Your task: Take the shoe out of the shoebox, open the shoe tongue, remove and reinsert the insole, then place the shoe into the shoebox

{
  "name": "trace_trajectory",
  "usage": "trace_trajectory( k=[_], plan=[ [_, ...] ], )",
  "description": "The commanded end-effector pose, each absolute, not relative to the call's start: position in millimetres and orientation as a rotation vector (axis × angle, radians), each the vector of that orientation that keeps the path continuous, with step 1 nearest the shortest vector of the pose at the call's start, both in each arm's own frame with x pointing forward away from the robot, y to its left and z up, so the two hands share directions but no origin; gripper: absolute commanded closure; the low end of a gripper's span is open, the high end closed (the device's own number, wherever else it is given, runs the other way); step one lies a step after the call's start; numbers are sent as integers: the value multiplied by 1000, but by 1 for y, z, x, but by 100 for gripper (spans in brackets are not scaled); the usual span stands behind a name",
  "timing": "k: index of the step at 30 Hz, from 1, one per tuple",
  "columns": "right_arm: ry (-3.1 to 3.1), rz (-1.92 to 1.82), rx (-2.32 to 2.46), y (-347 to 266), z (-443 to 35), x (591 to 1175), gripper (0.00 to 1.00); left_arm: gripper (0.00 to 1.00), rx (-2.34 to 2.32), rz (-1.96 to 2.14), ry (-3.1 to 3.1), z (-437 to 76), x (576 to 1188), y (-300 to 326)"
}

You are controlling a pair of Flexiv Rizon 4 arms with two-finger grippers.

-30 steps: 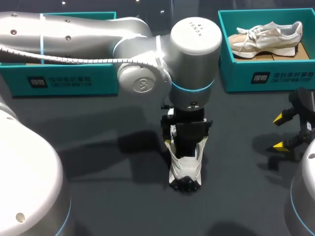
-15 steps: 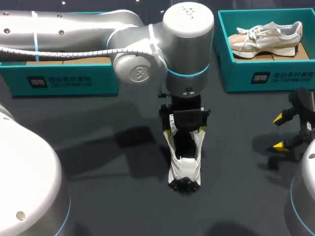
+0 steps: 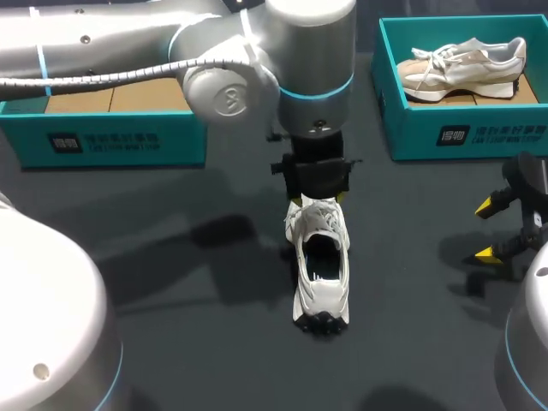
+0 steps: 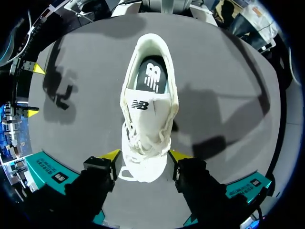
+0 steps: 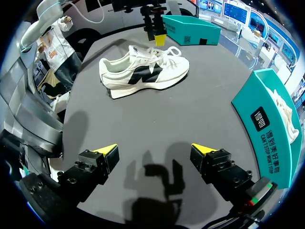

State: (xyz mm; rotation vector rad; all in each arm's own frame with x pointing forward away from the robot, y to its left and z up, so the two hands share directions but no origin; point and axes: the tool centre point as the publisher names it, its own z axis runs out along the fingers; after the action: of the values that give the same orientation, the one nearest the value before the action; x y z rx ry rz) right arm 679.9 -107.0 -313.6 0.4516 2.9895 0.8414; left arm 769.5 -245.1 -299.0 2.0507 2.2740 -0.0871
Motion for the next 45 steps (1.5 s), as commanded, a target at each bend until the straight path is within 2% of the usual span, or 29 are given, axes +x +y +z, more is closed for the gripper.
trace_trajectory(
  k=[1, 10, 24, 35, 45],
  plan=[
    [2987, 837, 452, -107, -313, 678, 0, 53, 2052, -132, 2269, -283, 773, -235],
    [2987, 837, 452, -107, -313, 678, 0, 60, 2123, -273, 2229, -285, 744, -246],
    [2987, 837, 452, -107, -313, 678, 0, 65, 2203, -418, 2244, -330, 700, -254],
    [2987, 837, 452, -107, -313, 678, 0, 65, 2176, -390, 2206, -310, 704, -253],
    [2987, 837, 452, -107, -313, 678, 0, 67, 2188, -400, 2258, -352, 699, -263]
  ],
)
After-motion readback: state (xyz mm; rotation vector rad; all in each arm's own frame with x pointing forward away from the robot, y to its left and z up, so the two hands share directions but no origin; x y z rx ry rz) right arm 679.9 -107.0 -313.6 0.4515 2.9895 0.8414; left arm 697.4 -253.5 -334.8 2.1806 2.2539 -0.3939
